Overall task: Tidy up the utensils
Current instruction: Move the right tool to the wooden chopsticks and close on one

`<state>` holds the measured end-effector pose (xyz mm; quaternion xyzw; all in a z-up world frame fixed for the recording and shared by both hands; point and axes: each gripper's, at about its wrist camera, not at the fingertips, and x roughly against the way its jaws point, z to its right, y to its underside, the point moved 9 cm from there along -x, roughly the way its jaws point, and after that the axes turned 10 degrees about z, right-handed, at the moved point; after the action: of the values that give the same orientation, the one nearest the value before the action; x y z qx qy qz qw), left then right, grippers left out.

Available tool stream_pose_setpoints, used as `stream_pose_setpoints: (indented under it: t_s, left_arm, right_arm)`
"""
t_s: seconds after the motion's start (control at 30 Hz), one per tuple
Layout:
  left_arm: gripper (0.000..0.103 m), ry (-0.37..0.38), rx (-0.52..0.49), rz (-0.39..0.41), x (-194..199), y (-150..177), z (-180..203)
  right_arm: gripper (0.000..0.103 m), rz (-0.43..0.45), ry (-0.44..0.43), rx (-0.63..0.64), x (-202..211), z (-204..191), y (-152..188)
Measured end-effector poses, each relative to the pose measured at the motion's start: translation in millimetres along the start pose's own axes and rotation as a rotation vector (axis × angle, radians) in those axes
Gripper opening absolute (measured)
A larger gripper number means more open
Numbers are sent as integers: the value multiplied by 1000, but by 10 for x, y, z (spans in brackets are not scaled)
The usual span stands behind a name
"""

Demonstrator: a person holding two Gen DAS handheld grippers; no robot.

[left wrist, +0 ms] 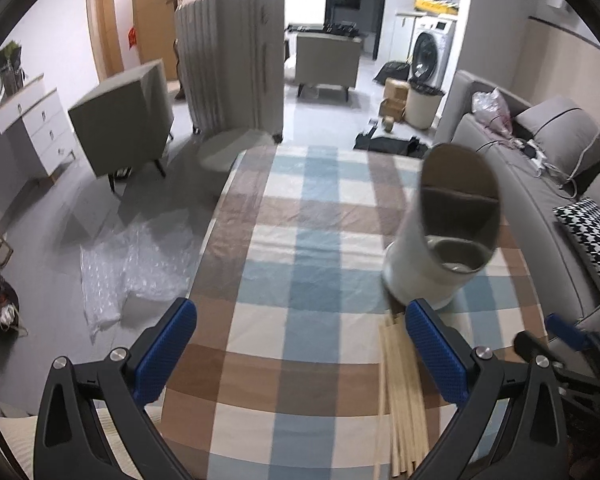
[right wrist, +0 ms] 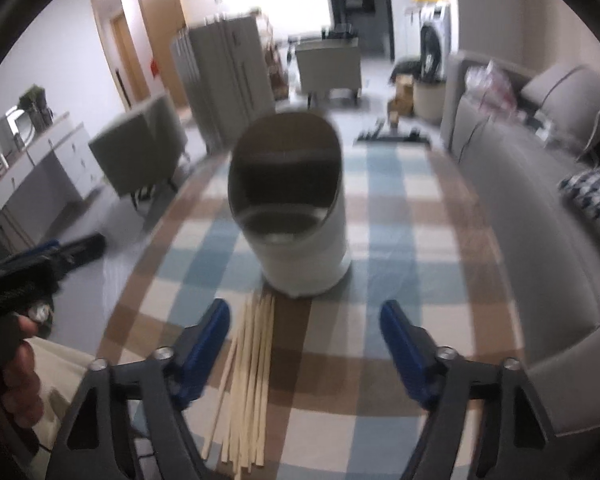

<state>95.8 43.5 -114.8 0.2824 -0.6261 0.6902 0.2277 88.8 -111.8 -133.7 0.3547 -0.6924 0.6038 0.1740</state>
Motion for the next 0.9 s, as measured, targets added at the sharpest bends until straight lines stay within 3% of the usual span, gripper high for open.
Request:
stream_pose_setpoints:
  t_s: [0.07,0.13,0.4,0.5,0.73,0.8,0.9]
  left_arm:
    - [102,-4,9,-30,-38,27,-61]
    - [102,-11,16,-55,-90,45,-118]
    - [102,-7,57,-185,-317,212,-280]
    - [102,1,67,-225,-364,284,-326]
    - [102,-4,114,-281,-450,367,-478]
    - [102,-9,118,-288,-449,387,-498]
    - [102,-10,111,-285,-469,381,-522]
  right_arm:
    - [60,-62,-24,-29,-187,-67,84]
    - [56,-97,-63,-47,-349,-173,134]
    - [46,-240,-8,123,-965,-234,412]
    - [35,-290,5,145,-1146,-254,499]
    - [22,-332,23,151,-1283,-245,535]
    - [14,-345,34,167,-1304,-250,575]
    - [12,-361,48,164,-1313,-250,623]
